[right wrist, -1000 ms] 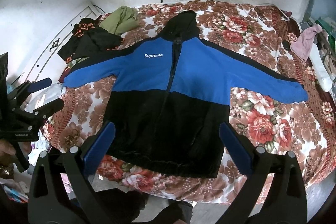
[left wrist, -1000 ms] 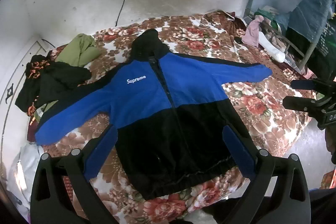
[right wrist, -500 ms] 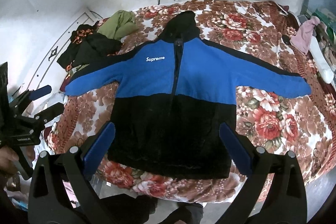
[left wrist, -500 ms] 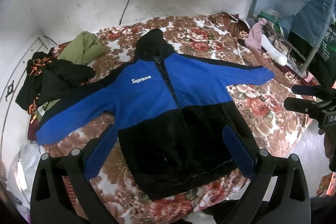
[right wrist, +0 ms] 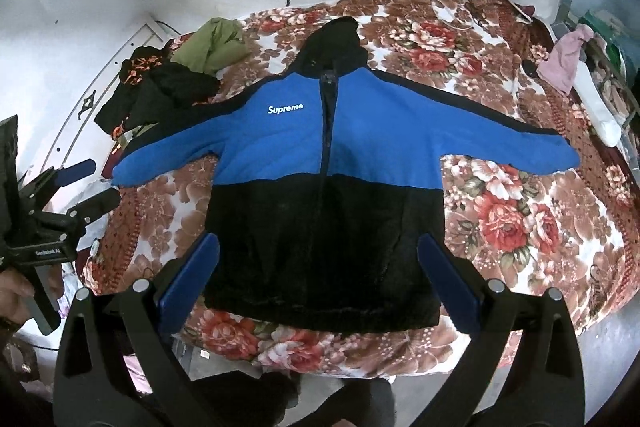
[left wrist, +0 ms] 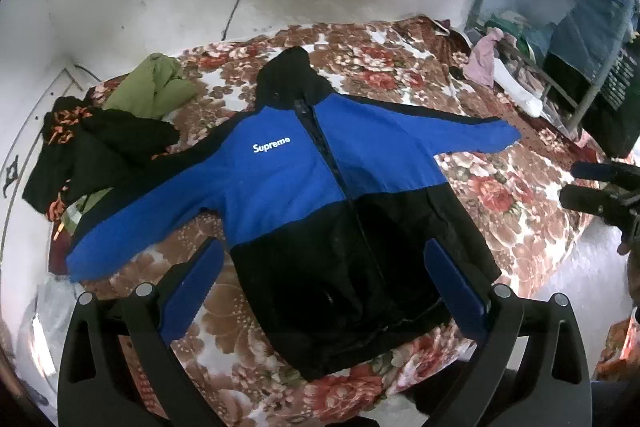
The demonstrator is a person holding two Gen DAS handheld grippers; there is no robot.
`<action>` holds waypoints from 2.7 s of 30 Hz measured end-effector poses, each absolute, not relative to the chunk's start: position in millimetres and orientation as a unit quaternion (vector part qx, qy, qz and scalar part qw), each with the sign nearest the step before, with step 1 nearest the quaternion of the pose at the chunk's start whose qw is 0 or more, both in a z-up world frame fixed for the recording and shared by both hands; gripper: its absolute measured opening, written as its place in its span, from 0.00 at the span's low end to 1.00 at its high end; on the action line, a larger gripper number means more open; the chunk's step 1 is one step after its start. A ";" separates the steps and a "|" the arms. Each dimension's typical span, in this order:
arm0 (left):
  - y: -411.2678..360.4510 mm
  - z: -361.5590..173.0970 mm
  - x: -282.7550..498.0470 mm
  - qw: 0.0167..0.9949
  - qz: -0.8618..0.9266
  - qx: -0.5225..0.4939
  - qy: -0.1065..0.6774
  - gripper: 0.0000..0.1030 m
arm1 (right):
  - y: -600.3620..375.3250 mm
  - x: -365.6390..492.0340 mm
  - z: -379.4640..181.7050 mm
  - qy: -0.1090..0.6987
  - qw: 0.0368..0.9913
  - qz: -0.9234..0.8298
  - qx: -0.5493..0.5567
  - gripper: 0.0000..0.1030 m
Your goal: Fold large clothes
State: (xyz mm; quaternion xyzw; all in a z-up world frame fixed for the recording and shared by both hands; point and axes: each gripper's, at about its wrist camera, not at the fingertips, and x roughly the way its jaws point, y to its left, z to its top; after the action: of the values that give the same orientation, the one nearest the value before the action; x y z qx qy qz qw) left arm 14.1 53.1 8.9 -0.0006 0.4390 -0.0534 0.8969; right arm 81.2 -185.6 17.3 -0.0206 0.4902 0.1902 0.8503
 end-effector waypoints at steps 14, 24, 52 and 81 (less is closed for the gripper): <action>85.5 -3.8 133.4 0.887 -0.022 -0.038 0.459 0.95 | -179.7 223.7 -14.9 0.507 0.826 0.244 -0.033 0.96; 117.0 -26.7 255.0 0.883 -0.043 -0.064 0.463 0.95 | -149.9 359.3 -53.7 0.525 0.800 0.287 -0.043 0.96; 197.4 -225.9 658.6 0.864 -0.106 -0.034 0.492 0.95 | -55.3 764.5 -258.3 0.521 0.818 0.239 -0.049 0.96; 188.7 -284.9 758.7 0.827 -0.207 -0.051 0.520 0.04 | 16.5 828.0 -311.5 0.496 0.786 0.344 -0.138 0.11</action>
State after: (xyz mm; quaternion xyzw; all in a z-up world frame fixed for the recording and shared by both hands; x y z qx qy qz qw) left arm 758.7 188.7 -284.9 -0.0512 0.5200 -0.2068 0.8272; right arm 828.0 16.5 -311.5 -0.1377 0.4956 0.3439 0.7856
